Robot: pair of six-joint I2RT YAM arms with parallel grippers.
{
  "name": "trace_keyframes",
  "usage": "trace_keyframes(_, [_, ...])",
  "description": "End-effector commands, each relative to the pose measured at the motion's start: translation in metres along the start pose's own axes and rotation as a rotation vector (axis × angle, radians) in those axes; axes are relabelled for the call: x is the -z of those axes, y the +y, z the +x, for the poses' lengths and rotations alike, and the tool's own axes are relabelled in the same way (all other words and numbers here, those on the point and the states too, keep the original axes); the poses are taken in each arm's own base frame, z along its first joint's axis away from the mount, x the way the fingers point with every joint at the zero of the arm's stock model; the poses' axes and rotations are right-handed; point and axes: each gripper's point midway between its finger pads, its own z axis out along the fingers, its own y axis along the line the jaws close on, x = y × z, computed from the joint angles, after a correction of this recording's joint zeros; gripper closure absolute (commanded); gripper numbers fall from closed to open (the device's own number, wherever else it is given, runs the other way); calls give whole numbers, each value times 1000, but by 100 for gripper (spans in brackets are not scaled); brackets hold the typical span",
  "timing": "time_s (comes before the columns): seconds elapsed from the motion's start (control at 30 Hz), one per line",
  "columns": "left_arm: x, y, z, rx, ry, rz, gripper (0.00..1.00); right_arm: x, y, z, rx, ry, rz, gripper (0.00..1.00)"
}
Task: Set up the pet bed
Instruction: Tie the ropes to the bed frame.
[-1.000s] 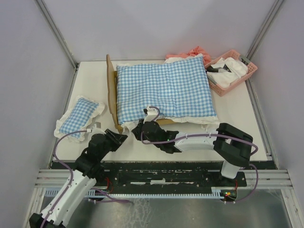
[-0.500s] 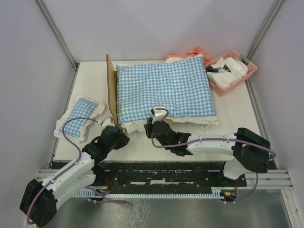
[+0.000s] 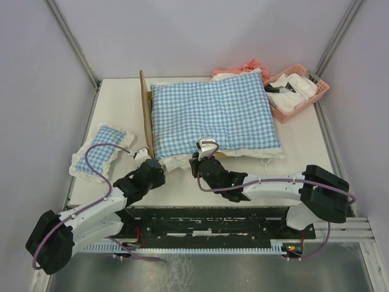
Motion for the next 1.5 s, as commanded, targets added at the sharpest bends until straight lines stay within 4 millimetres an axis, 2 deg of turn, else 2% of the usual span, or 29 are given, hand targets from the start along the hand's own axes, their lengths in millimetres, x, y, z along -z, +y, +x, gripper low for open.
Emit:
trace_keyframes(0.0, [8, -33, -10, -51, -34, 108, 61, 2, 0, -21, -25, -70, 1, 70])
trace_keyframes(0.23, [31, -24, -24, 91, -135, 97, 64, 5, -4, -19, -20, -71, 6, 70])
trace_keyframes(0.33, [39, -25, -28, 121, -169, 125, 64, 5, -6, -19, -20, -71, 9, 70])
trace_keyframes(0.47, [44, -33, -24, 111, -142, 166, 63, 4, -5, -21, 1, -77, 11, 70])
trace_keyframes(0.7, [42, -33, -21, 54, -159, 166, 63, 10, 9, -43, 224, -54, -75, 67])
trace_keyframes(0.8, [40, -26, -20, 45, -170, 134, 63, 12, 12, -32, 389, 6, -139, 66])
trace_keyframes(0.87, [41, -22, -22, 57, -181, 123, 63, 12, 8, -22, 455, 52, -147, 67])
trace_keyframes(0.97, [43, -16, -30, 86, -228, 104, 63, 10, 13, -5, 518, 117, -192, 67])
trace_keyframes(1.07, [47, -11, -39, 102, -268, 83, 63, 1, 20, 9, 542, 170, -213, 68])
trace_keyframes(1.17, [51, -10, -46, 107, -290, 85, 63, -12, 23, 13, 549, 178, -188, 69])
trace_keyframes(1.47, [48, -14, -33, 78, -254, 142, 63, -59, 23, -2, 448, 144, -128, 72])
